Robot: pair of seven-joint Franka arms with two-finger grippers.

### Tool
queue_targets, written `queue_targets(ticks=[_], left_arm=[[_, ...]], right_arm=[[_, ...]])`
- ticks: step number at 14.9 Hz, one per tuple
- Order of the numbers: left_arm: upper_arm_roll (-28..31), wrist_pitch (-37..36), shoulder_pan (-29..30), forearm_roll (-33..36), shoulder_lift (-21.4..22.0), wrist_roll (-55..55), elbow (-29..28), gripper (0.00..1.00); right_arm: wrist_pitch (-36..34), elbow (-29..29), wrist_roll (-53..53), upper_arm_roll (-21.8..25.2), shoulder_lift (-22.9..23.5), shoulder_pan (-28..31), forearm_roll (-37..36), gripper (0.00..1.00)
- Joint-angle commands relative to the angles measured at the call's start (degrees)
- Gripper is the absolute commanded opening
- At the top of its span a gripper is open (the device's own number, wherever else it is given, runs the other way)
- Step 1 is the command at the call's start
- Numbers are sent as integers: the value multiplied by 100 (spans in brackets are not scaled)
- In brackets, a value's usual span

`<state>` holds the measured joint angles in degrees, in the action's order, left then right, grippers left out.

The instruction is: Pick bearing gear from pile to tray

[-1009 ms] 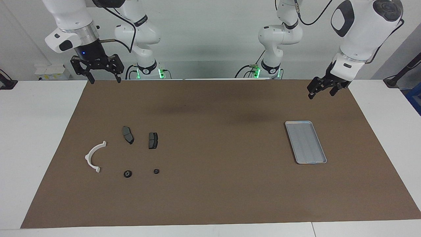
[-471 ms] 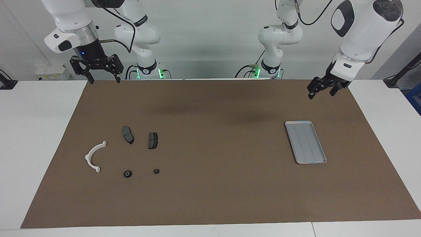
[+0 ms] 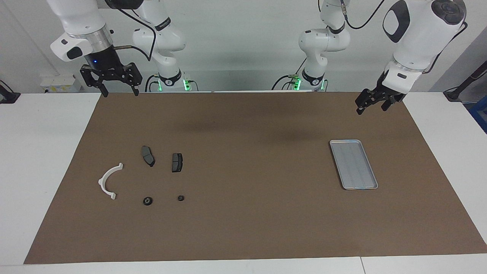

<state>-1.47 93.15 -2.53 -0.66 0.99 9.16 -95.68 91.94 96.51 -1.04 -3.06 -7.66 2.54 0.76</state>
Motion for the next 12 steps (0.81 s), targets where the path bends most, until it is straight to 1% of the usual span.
queue_targets(ticks=[1, 5, 7, 10, 12], left_arm=[[-28, -42, 33, 48, 68, -28, -3, 100], [-28, -42, 33, 48, 68, -28, -3, 100], [-20, -42, 33, 48, 68, -28, -3, 100], [-28, -42, 33, 48, 68, -28, -3, 100], [-28, -42, 33, 48, 68, -28, -3, 100]], right_arm=[[-18, 96, -151, -28, -78, 10, 11, 100], [61, 122, -169, -63, -78, 1, -14, 100], [262, 210, -151, -63, 1, -8, -15, 100], [841, 360, -99, -90, 404, -17, -23, 100], [1167, 351, 155, -99, 790, -252, -41, 100]])
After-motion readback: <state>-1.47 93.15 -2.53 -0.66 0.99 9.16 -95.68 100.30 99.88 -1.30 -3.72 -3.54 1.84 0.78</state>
